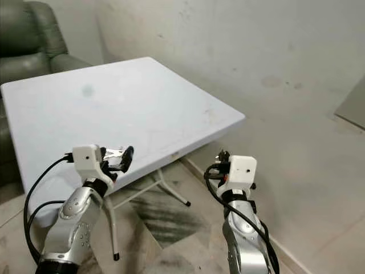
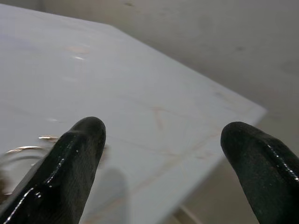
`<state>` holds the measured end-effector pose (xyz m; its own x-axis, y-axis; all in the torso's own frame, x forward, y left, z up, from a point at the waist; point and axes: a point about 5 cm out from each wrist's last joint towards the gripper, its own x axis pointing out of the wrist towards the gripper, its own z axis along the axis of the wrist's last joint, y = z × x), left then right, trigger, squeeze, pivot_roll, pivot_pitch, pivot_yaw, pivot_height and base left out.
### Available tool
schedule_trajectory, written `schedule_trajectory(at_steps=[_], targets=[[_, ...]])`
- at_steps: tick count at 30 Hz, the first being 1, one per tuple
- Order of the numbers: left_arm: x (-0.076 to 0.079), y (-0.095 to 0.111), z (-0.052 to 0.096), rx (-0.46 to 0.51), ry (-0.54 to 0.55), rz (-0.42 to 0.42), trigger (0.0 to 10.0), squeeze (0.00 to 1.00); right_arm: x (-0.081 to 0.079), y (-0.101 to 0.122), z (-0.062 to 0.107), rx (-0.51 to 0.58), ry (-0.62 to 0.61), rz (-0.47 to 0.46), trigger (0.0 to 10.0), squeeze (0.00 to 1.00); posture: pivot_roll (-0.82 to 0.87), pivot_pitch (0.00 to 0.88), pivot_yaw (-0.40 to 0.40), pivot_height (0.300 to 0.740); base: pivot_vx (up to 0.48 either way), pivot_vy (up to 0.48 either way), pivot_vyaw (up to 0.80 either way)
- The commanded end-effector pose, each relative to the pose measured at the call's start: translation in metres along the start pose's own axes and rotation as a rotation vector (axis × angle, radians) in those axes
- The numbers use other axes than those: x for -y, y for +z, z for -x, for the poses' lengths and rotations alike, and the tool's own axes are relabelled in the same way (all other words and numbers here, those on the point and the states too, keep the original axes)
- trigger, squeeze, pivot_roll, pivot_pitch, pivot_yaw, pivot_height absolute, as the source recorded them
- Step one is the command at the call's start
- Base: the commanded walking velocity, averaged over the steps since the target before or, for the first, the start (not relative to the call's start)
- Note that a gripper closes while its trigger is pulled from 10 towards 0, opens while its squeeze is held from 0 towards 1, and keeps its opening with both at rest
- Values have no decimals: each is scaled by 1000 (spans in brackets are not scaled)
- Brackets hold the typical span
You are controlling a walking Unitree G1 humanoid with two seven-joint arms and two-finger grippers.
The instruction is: Hang keys on a hook
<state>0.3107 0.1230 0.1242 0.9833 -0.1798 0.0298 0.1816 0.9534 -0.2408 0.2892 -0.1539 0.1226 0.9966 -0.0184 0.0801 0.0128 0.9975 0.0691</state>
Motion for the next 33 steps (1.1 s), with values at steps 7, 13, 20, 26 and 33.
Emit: schedule_trajectory(at_steps=[7, 13, 20, 26, 33], targets=[[-1, 2, -1, -7, 2, -30, 10000, 0, -3, 6, -1, 25, 4, -11, 10000, 0, 44, 0, -34, 740, 0, 0, -662], [1, 1, -1, -11, -2, -25, 10000, 0, -3, 7, -2, 27, 3, -10, 10000, 0, 42, 0, -33, 740, 0, 0, -663], [1, 1, -1, -14, -1, -27, 10000, 0, -4, 7, -1, 28, 4, -11, 10000, 0, 41, 0, -32, 740, 0, 0, -660], [1, 0, -1, -19, -11, -38, 10000, 0, -4, 7, 0, 27, 4, -10, 10000, 0, 39, 0, -32, 740, 0, 0, -663], [3, 0, -4, -17, -17, -51, 10000, 0, -2, 7, 0, 28, -1, -4, 10000, 0, 33, 0, -33, 740, 0, 0, -662]])
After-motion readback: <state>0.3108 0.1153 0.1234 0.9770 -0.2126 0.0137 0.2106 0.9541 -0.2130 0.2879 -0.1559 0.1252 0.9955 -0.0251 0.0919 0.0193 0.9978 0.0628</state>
